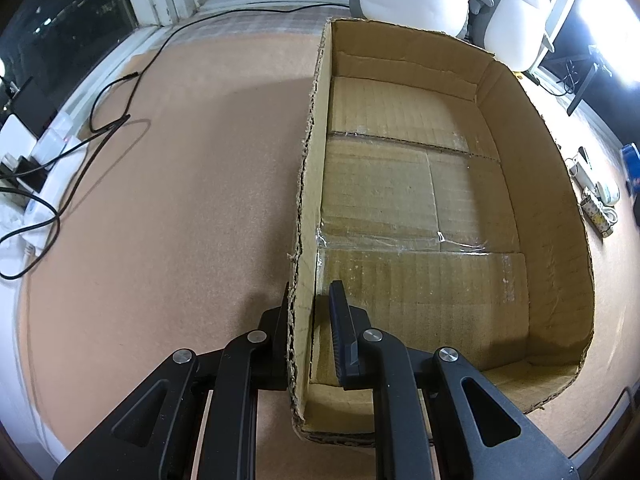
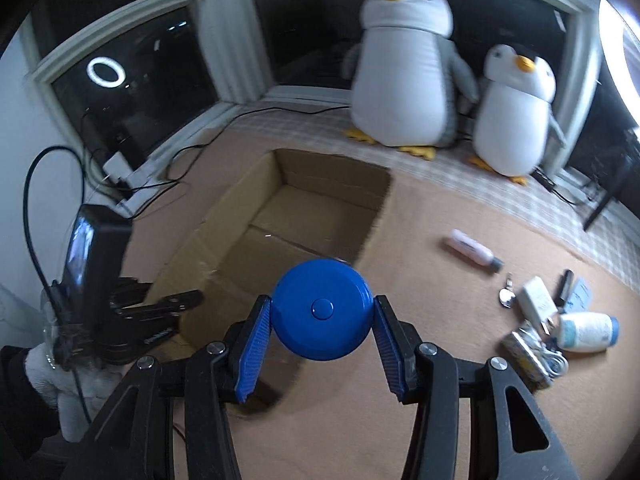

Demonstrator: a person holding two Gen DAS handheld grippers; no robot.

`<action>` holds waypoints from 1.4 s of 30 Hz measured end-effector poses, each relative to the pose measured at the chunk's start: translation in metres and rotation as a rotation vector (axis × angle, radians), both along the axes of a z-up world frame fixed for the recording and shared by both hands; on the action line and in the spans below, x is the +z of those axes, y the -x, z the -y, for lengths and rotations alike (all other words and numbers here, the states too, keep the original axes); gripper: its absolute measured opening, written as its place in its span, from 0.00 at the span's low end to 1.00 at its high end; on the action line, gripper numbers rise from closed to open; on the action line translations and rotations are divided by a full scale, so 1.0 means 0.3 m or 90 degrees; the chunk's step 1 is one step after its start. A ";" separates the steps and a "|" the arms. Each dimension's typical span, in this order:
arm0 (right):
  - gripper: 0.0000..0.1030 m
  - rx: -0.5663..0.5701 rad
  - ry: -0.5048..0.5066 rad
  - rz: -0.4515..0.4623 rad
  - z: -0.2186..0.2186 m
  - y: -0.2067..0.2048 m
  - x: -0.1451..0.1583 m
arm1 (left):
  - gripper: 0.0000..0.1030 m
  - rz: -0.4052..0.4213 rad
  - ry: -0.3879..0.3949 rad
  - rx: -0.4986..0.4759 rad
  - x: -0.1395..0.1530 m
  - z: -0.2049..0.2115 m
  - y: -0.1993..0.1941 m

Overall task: Organize rigid objects
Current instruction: 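Carry the tape measure into the box and open the right gripper, then return the right gripper to the items and grasp the patterned lighter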

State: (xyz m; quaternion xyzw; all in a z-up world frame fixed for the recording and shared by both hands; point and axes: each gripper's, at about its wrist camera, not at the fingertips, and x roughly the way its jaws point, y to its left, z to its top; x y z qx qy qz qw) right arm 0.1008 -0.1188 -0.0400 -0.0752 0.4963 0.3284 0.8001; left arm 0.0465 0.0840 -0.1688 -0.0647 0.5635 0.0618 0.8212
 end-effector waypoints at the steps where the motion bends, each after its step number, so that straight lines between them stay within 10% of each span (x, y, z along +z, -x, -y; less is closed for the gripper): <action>1: 0.45 0.010 0.001 0.000 -0.024 0.008 -0.004 | 0.13 0.000 0.001 0.000 0.000 -0.002 0.001; 11: 0.45 0.069 0.019 -0.017 -0.153 0.068 -0.082 | 0.12 -0.001 0.007 0.002 -0.002 -0.018 0.002; 17: 0.64 0.064 0.004 0.007 -0.125 0.091 -0.061 | 0.12 -0.002 0.009 0.003 0.004 -0.017 0.005; 31: 0.64 -0.007 -0.044 -0.008 0.190 0.010 -0.033 | 0.12 -0.011 0.035 0.003 0.010 -0.008 0.047; 42: 0.57 -0.037 0.051 -0.016 0.471 -0.163 -0.111 | 0.13 -0.014 0.037 -0.004 -0.002 0.000 0.041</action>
